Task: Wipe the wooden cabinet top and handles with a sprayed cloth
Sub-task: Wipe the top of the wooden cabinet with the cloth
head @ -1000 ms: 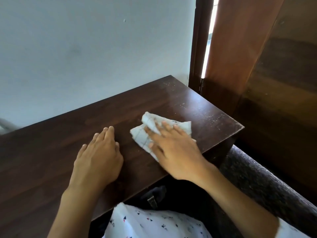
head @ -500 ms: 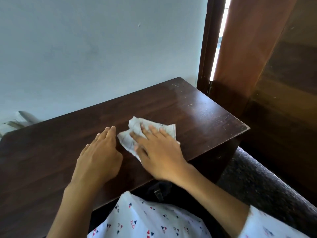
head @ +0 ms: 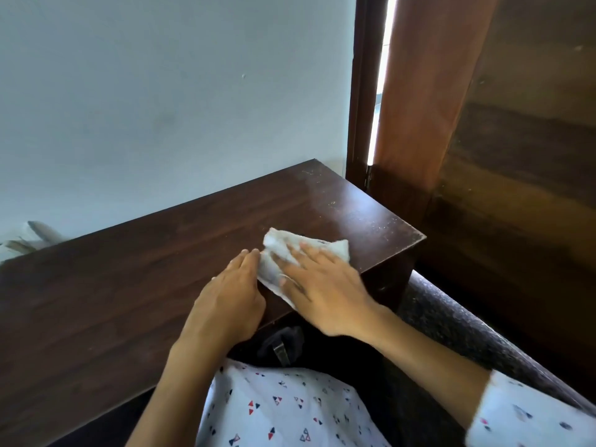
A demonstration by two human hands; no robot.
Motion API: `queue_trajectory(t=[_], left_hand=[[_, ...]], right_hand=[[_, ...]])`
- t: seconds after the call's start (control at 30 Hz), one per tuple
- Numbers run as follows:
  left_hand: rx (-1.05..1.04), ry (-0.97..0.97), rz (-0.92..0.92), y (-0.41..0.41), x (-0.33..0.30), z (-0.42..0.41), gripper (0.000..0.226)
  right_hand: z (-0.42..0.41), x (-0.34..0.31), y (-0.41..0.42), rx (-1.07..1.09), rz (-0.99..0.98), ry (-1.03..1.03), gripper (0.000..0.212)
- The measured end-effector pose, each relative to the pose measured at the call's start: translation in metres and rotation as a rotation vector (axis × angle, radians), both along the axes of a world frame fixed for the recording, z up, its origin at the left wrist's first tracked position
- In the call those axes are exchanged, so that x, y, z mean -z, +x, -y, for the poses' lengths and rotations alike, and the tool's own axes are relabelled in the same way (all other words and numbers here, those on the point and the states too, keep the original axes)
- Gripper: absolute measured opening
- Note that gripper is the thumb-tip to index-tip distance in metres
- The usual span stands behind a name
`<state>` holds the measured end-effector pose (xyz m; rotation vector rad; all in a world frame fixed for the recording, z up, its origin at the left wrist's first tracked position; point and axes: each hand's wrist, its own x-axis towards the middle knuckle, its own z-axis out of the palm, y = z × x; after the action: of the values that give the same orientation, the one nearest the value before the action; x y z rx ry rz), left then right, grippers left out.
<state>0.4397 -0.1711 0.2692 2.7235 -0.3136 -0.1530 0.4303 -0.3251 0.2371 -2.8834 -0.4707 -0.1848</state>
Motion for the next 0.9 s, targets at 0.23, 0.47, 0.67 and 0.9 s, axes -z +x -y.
queue_trajectory(t=[0.23, 0.47, 0.67, 0.9], left_hand=[[0.042, 0.016, -0.016, -0.013, -0.007, 0.012, 0.059], [0.1, -0.007, 0.002, -0.024, -0.012, 0.032, 0.059], [0.154, -0.029, 0.034, -0.023, -0.016, 0.049, 0.06], [0.137, -0.052, 0.042, -0.016, -0.018, 0.047, 0.059]], right_hand=[[0.064, 0.001, 0.022, 0.394, -0.033, -0.081, 0.054], [0.062, -0.003, -0.042, 0.077, 0.011, 0.008, 0.056], [0.076, -0.011, 0.004, 0.397, -0.088, -0.026, 0.048], [0.053, -0.007, 0.007, 0.267, -0.172, -0.024, 0.051]])
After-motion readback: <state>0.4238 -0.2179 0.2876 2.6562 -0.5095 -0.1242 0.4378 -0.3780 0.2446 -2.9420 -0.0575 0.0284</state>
